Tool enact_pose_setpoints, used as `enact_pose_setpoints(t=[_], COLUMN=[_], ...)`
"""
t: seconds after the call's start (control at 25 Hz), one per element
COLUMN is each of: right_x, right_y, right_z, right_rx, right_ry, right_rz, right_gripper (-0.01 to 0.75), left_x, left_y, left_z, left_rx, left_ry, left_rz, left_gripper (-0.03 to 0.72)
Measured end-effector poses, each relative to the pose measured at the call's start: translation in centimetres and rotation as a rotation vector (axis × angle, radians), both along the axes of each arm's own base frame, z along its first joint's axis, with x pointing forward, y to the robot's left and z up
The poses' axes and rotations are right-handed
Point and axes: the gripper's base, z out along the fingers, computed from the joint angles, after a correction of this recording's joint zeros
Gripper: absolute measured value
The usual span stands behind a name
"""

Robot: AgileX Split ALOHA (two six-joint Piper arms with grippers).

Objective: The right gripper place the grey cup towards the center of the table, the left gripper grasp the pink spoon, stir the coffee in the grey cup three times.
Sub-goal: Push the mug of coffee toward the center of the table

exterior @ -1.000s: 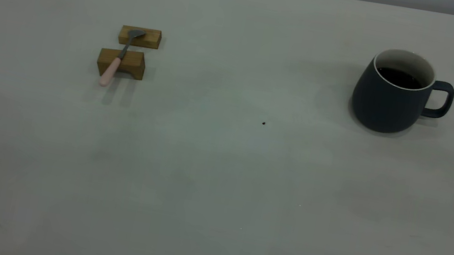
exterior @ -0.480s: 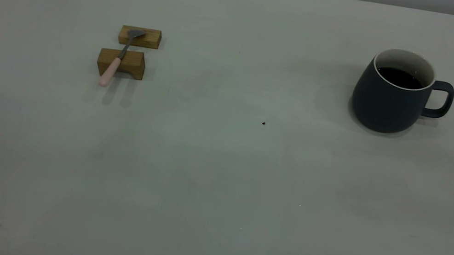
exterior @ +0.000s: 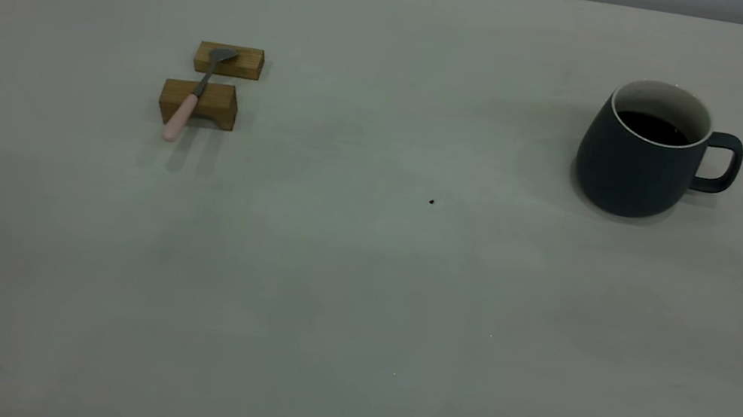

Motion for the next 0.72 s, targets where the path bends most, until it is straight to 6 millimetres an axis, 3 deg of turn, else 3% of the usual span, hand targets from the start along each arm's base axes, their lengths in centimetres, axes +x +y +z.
enact_pose_setpoints(t=[0.48,0.6,0.72], right_x=[0.2,1.5,4.2], right_y=[0.2,0.6,1.2], right_z=[0.0,0.7,1.5], right_rx=[0.013,0.027,0.015], right_ry=[0.013,0.048,0.099], right_rz=[0.009,0.038,0.066], right_gripper=[0.576,0.576,0.582], left_x=[0.0,0.0,0.0], left_y=[0.0,0.0,0.0], left_z=[0.0,0.0,0.0], left_rx=[0.0,0.0,0.0], left_ry=[0.0,0.0,0.0], left_rz=[0.0,0.0,0.0], left_gripper=[0.388,0.388,0.388])
